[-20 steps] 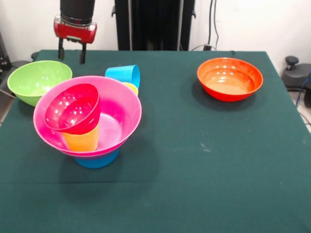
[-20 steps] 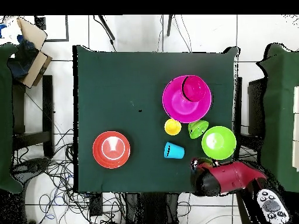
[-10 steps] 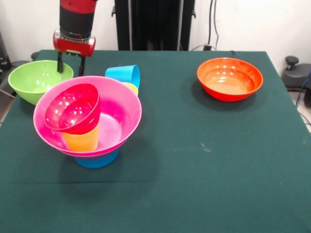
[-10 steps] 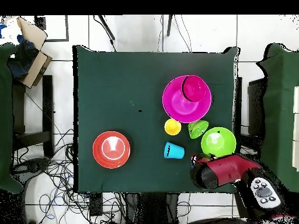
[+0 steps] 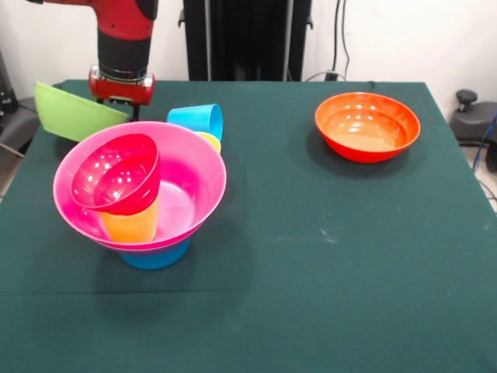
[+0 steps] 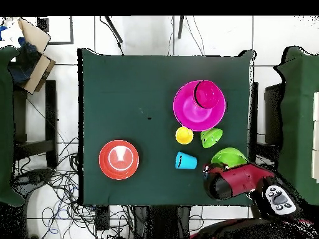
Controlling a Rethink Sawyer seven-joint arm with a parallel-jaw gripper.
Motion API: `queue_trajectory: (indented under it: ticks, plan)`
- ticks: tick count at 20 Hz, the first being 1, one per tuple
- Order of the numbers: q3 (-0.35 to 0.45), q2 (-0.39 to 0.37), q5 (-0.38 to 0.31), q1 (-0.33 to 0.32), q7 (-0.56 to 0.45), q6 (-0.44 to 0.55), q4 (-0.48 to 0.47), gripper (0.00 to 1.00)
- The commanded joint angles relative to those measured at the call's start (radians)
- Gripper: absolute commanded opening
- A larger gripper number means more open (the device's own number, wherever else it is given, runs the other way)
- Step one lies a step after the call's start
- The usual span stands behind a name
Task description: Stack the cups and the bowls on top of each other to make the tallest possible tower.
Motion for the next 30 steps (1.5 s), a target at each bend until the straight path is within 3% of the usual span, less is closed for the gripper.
queue_trajectory:
  ticks: [1,2,3,10,19,24,30]
  plan:
    - [0.078,0.077,-0.027,-0.026,-0.097,0.019,-0.066,1.0]
    - [0.081,0.076,-0.027,-0.029,-0.099,0.021,-0.065,1.0]
    - [0.088,0.072,-0.032,-0.035,-0.105,0.018,-0.061,0.0]
    - [0.062,0.068,-0.004,-0.001,-0.037,0.025,-0.059,0.0]
    - [0.239,-0.035,0.387,-0.18,-0.175,0.376,0.148,0.0]
    - [0.273,-0.067,0.467,-0.188,-0.138,0.396,0.18,0.0]
    - [0.336,-0.194,0.651,-0.204,-0.128,0.57,0.243,0.0]
